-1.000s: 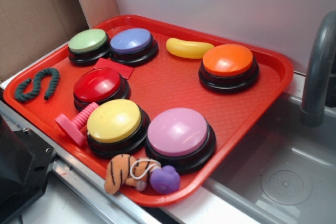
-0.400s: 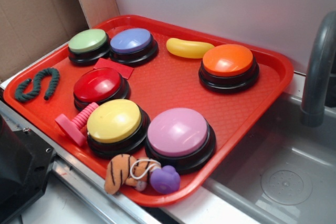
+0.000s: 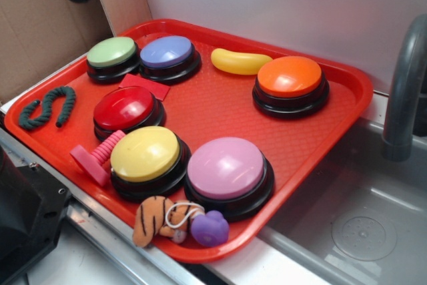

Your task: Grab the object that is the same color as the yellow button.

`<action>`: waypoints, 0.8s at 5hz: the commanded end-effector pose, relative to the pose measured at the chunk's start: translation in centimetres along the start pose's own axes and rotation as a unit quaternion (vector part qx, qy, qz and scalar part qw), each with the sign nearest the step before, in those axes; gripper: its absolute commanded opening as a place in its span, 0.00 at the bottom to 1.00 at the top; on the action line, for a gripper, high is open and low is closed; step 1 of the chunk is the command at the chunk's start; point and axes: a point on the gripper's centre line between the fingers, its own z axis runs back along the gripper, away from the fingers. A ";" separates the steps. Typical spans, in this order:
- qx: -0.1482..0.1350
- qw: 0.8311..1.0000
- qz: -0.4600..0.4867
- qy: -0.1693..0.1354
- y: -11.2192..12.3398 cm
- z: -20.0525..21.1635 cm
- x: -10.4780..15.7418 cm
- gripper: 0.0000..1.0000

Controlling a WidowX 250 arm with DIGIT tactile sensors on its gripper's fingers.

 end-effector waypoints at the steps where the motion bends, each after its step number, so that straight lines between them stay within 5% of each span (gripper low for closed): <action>1: -0.018 0.989 -0.136 -0.054 2.0 -3.2 4.6 1.00; 4: 0.000 0.950 -0.306 -0.061 2.7 -10.3 10.9 1.00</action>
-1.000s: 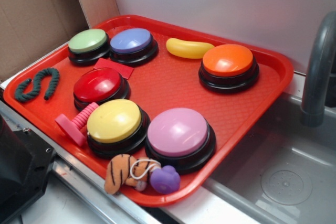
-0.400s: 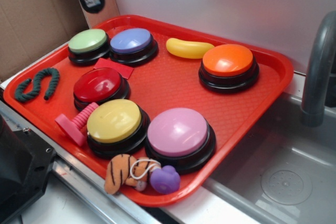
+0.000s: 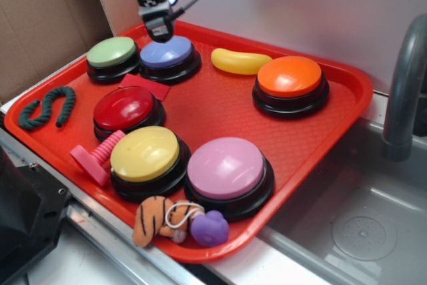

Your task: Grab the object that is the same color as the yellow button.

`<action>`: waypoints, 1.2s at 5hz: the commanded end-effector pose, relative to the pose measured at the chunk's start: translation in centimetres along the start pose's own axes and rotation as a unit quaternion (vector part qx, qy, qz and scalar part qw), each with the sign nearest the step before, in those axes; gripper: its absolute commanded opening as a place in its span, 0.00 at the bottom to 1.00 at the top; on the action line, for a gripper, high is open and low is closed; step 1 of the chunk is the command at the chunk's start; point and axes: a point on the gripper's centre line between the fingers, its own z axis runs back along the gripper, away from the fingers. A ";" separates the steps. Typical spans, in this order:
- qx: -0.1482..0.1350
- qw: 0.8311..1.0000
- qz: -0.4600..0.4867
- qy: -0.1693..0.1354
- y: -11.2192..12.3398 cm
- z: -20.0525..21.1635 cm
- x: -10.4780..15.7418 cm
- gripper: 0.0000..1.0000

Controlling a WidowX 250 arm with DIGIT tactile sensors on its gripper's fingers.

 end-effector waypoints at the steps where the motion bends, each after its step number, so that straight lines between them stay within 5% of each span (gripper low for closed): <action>1: 0.023 0.991 -0.126 -0.043 1.5 -2.8 3.9 1.00; 3: -0.004 0.974 -0.201 -0.104 2.5 -5.9 4.0 1.00; 6: -0.025 0.975 -0.198 -0.099 2.5 -8.1 3.7 1.00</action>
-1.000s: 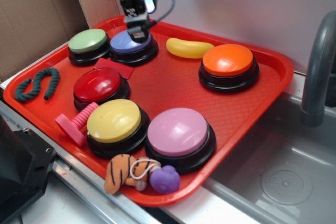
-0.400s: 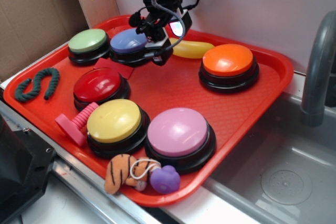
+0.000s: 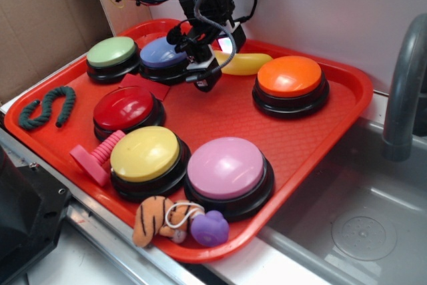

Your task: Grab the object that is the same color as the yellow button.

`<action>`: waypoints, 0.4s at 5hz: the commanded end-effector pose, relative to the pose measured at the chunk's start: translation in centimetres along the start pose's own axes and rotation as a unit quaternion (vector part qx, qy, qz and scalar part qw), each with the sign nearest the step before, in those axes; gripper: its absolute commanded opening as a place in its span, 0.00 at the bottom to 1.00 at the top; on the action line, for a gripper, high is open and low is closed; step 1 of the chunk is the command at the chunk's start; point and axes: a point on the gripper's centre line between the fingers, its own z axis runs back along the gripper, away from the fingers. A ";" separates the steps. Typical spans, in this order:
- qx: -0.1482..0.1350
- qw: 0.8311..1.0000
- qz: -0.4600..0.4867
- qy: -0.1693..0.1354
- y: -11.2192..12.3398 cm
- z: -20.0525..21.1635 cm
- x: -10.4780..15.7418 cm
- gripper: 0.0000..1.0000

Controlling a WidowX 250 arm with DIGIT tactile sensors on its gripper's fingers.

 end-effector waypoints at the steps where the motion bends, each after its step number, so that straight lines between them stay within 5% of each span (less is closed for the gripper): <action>1: 0.014 1.000 -0.023 0.003 0.2 0.5 1.9 0.75; 2: 0.010 1.000 -0.022 -0.010 0.1 0.2 2.0 0.00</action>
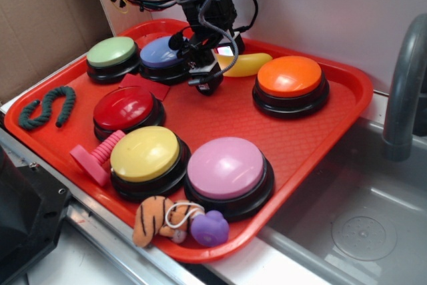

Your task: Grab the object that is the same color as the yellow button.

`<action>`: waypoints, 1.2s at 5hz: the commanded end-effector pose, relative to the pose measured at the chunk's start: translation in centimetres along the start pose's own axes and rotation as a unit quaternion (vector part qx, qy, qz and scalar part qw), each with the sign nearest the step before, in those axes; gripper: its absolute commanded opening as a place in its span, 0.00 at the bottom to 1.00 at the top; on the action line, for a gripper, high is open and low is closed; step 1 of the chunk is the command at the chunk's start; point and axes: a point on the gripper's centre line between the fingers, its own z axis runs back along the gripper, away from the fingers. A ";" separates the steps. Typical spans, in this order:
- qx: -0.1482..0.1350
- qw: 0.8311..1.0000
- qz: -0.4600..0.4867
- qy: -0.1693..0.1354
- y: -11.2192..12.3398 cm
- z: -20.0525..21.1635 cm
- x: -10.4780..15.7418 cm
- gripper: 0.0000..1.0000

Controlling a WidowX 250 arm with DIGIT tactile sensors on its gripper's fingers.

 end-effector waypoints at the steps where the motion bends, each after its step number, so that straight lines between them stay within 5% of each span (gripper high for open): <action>1: 0.010 1.000 -0.005 -0.007 0.2 0.9 1.8 0.00; 2: 0.015 0.998 0.035 0.040 -0.6 3.9 2.0 0.00; 4: 0.029 0.982 0.169 0.076 -2.8 8.9 2.0 0.00; 6: 0.024 0.917 0.379 0.123 -5.4 12.5 1.6 0.00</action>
